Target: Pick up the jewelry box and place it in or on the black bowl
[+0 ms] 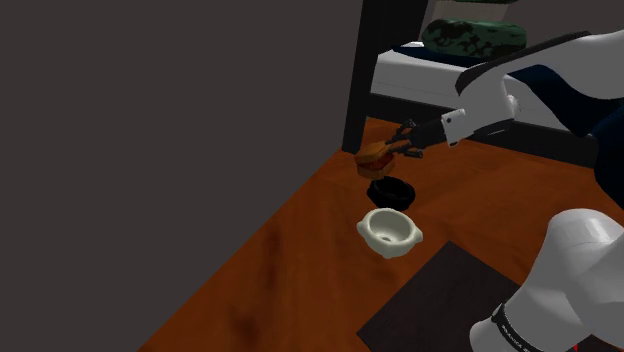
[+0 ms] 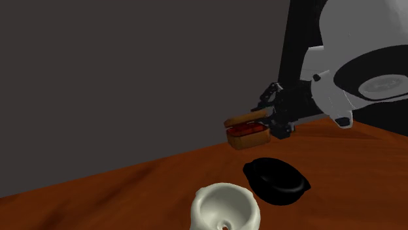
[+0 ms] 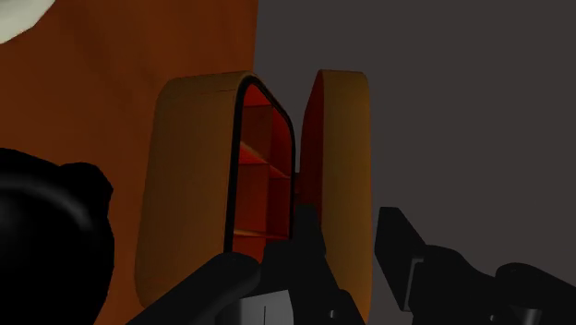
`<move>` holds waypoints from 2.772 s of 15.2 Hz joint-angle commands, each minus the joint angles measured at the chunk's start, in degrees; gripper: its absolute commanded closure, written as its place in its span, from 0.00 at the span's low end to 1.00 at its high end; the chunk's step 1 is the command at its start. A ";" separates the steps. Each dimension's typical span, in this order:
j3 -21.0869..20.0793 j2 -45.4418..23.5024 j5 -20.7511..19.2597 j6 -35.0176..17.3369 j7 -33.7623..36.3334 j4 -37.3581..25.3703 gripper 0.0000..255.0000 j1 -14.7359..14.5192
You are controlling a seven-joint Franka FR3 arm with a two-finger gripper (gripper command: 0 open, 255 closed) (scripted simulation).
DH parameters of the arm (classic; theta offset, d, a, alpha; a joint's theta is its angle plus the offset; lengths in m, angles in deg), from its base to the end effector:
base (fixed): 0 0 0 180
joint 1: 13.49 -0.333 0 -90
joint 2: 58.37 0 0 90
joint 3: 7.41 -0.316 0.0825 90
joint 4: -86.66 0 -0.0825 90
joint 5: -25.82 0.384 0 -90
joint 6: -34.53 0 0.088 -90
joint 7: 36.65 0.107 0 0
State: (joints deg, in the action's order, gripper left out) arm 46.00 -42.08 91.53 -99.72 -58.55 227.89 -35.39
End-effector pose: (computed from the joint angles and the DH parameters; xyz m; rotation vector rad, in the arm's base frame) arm 0.4072 -0.2329 0.3732 -1.8791 1.0535 -0.4888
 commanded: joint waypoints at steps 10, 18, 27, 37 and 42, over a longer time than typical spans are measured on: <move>15.03 -8.11 -6.51 19.14 -3.19 -9.89 1.00 3.49; 18.71 -20.27 3.58 25.84 -12.08 -9.49 1.00 2.54; 13.97 -32.09 12.49 32.38 -19.68 -9.38 1.00 8.95; 11.58 -35.97 15.35 34.15 -22.29 -9.47 1.00 11.52; 11.54 -36.07 15.39 34.23 -22.25 -9.58 0.00 11.58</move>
State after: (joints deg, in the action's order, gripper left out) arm 57.55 -78.14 106.93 -65.49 -80.80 218.32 -23.81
